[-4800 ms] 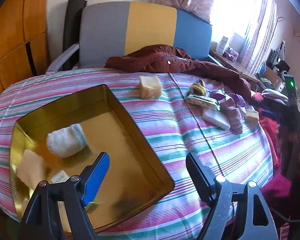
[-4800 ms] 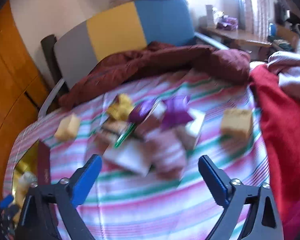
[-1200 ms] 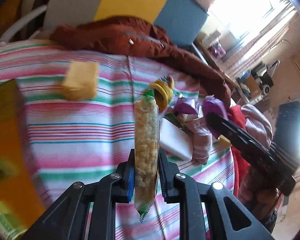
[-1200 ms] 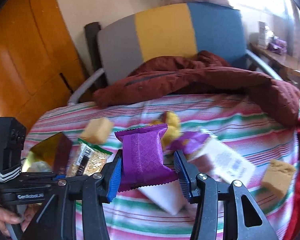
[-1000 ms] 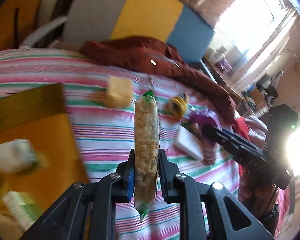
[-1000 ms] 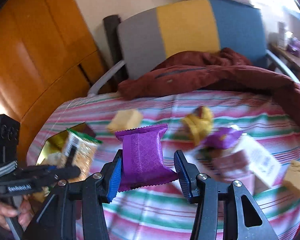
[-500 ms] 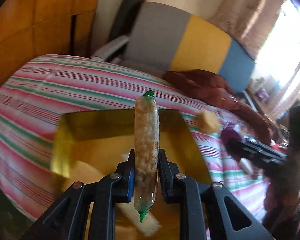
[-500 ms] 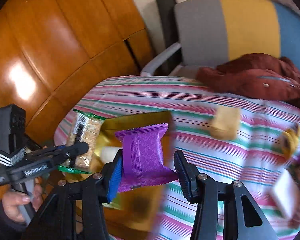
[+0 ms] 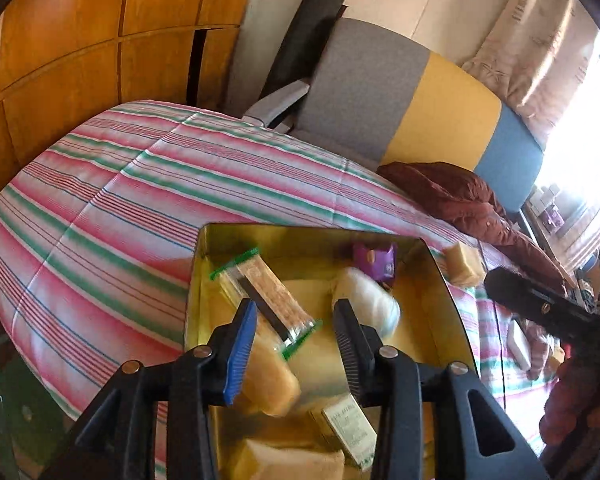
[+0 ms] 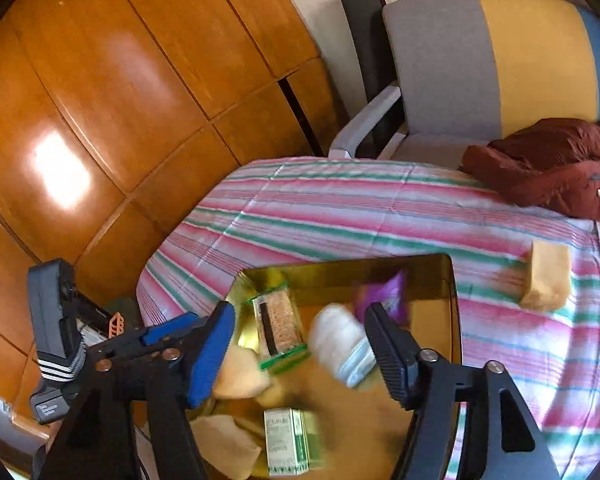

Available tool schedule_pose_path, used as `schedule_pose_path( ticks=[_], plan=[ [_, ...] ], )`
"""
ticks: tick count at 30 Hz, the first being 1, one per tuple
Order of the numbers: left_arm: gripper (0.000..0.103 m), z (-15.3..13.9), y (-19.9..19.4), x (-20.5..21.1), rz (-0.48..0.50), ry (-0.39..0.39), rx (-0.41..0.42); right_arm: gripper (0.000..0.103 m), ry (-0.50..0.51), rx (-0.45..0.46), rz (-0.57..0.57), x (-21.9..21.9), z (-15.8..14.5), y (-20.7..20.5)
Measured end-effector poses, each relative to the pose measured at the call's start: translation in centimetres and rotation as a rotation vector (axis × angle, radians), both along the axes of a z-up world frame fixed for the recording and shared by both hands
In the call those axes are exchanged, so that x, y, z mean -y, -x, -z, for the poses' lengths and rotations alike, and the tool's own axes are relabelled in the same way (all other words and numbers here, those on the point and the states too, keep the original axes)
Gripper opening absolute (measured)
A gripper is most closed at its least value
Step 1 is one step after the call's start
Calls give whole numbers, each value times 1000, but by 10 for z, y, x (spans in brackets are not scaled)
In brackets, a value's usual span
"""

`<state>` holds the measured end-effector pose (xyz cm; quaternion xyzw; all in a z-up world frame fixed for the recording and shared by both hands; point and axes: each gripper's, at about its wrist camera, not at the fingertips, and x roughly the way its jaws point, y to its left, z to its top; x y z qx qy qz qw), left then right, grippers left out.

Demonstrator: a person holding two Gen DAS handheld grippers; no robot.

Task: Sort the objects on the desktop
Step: 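Carry the granola bar in the left tool while the right tool carries the packet into the tray, then move both tools away from the tray back toward the bed items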

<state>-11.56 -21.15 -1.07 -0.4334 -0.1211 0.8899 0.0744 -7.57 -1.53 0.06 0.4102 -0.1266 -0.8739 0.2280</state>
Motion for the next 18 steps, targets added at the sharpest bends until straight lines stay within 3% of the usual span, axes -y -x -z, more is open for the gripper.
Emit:
schedule_pose_path(
  ticks=[5,10,18],
  plan=[
    [40,1,-21,-14,12,7,-8,86,-44,2,13,-1,9,-30],
    [40,-3,-39,-30,39,38,-31,93,-116,-28,31,-3,14,-61],
    [44,-15,-61,-59,73,149,-98,96,-167,-27,72,-16,27,-92]
  ],
)
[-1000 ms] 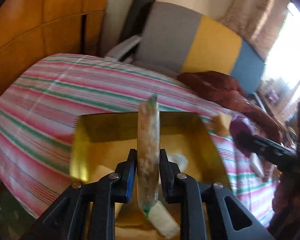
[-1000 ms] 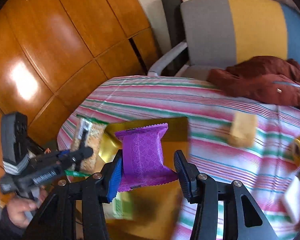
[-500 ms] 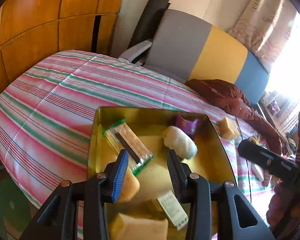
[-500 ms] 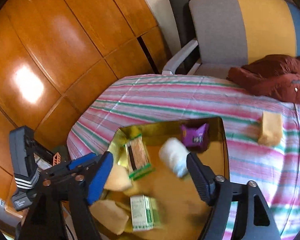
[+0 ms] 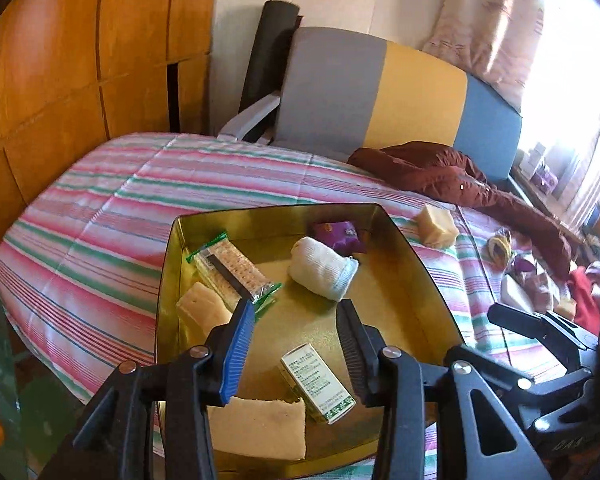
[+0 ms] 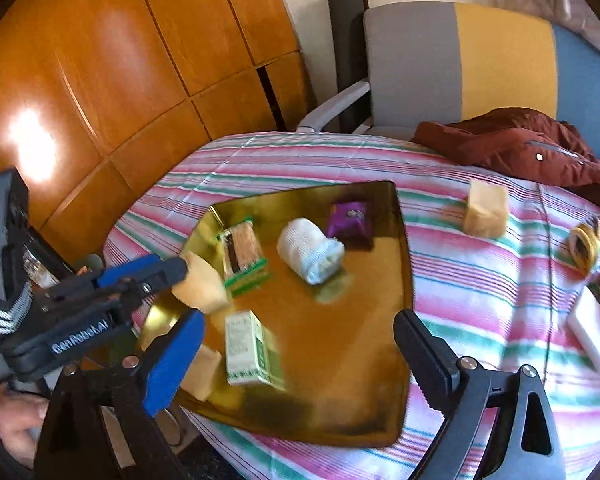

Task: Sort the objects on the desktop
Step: 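Move both tools away from the tray back toward the bed items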

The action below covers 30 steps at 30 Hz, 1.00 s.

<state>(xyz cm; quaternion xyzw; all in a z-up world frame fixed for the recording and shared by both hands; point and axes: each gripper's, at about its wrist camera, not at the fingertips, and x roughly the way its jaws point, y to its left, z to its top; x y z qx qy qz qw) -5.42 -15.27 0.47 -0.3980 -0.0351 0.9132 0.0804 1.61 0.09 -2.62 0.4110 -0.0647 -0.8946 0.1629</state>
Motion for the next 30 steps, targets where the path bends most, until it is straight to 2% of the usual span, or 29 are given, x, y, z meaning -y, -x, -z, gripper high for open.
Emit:
schedule_pose_path(
  ticks=[3,9,21,25,30],
  plan=[
    [45,-4,-9,-12,11,44,-35,96,-14,3,19,-7,5,-9],
    [45,-9,-18,-28,23,84,-73,97,-15,15,73,-29,13,-23],
    [45,10,-19,-50,95,56,-3,98,-13,60,211,-85,27,-41],
    [51,13,-19,-60,137,54,9,98,10,97,280,-115,35,-46],
    [57,14,-18,-70,197,40,18,98,-21,131,350,-149,42,-51]
  ],
)
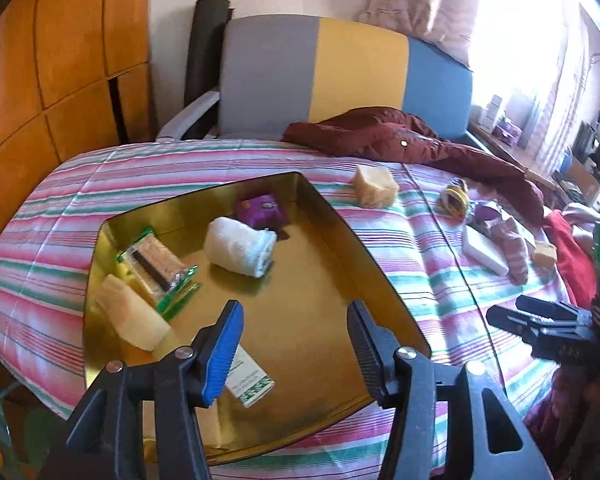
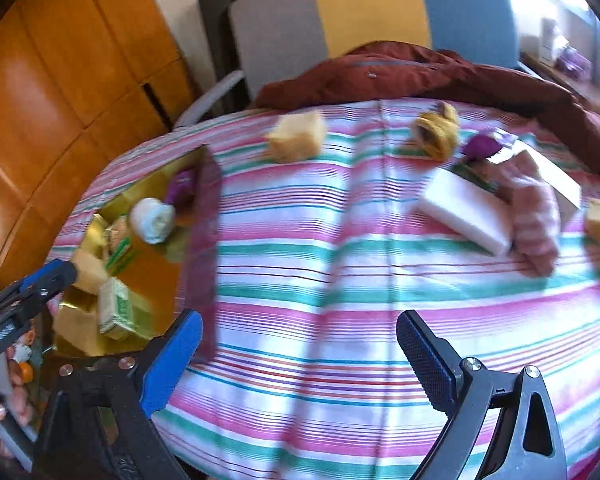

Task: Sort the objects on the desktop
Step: 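Move both tools away from the tray back toward the bed items, then grasp another yellow sponge with the left tool while the right tool reaches toward the white block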

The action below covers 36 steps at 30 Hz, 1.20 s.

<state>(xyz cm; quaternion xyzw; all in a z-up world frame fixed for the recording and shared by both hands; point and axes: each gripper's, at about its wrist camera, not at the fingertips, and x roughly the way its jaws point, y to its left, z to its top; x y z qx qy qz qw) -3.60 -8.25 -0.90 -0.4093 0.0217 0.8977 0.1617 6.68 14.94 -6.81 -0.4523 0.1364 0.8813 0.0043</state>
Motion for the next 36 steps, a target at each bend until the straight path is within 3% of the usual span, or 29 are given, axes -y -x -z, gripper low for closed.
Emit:
schedule_pose_path(
  ticks=[8,10,23,30,36],
  plan=[
    [70,4,5,-14,47,-12,39,98,9,32,79,-54,0,-5],
    [79,4,7,-18,62,-16,44,98,7,28,76,-66,-3,-4],
    [79,3,23,-38,97,-45,93,91,-222,89,-162,-95,11,67],
    [79,-4,42,-52,134,-52,99,91,-276,150,-272,-103,32,99],
    [79,-9,66,-77,208,-65,127,91,-297,153,-287,-112,44,107]
  ],
)
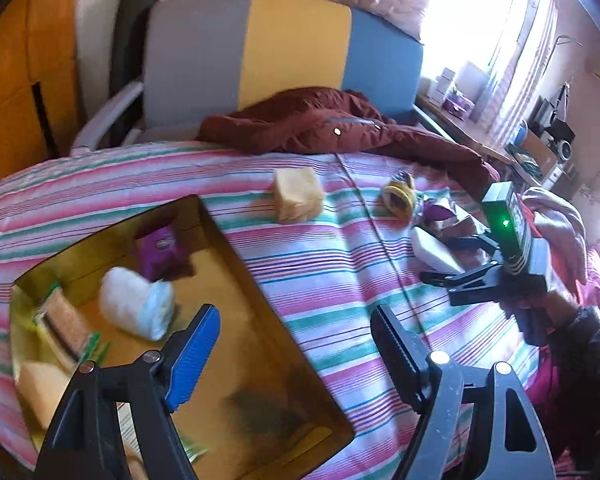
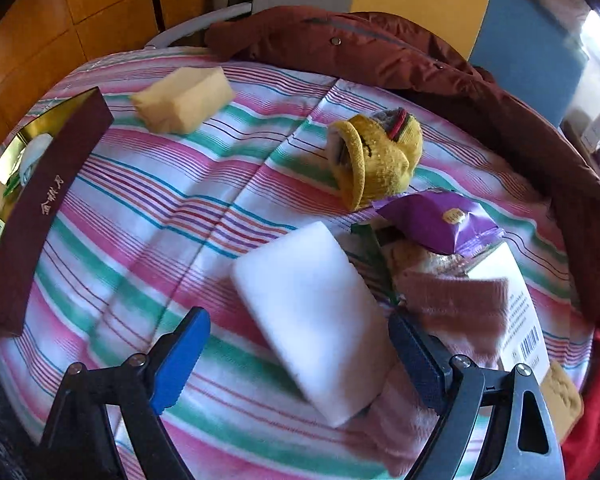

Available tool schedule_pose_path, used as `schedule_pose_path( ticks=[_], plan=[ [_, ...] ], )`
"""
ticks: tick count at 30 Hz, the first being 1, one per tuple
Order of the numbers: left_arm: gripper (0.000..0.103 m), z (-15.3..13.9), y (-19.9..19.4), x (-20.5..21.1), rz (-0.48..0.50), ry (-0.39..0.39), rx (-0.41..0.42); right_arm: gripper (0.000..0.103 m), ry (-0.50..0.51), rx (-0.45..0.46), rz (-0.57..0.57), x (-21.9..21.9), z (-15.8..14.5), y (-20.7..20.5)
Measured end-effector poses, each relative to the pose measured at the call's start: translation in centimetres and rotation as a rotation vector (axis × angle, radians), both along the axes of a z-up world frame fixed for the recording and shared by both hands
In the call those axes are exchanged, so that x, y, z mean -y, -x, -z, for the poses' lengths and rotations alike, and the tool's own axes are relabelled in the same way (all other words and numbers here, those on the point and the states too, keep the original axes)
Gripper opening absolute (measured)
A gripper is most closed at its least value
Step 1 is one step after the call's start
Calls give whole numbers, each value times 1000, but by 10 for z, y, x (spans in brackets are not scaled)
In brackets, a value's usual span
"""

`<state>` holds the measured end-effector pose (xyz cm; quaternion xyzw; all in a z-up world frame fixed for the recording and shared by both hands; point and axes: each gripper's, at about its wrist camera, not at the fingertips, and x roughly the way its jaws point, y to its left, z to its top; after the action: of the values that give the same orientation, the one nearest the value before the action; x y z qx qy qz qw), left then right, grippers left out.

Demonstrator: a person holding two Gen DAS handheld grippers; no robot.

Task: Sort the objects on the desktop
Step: 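Grasp another yellow sponge with the left tool while the right tool reaches toward the white block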

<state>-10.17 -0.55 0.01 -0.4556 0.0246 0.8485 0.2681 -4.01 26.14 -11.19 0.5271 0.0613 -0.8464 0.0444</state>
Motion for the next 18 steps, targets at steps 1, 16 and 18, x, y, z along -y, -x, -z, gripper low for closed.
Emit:
schedule_pose_path(
  ticks=[1,16,18],
  plan=[
    [79,1,7,-6,17,-9,18,92,7,-3,1,-3,2,0],
    [79,17,68,-81,107,69,52,96,166,-33,30,-34,-6,-9],
    [79,22,75,-88,119,85,56,96,141,-26,24,-35,-3,-7]
  ],
)
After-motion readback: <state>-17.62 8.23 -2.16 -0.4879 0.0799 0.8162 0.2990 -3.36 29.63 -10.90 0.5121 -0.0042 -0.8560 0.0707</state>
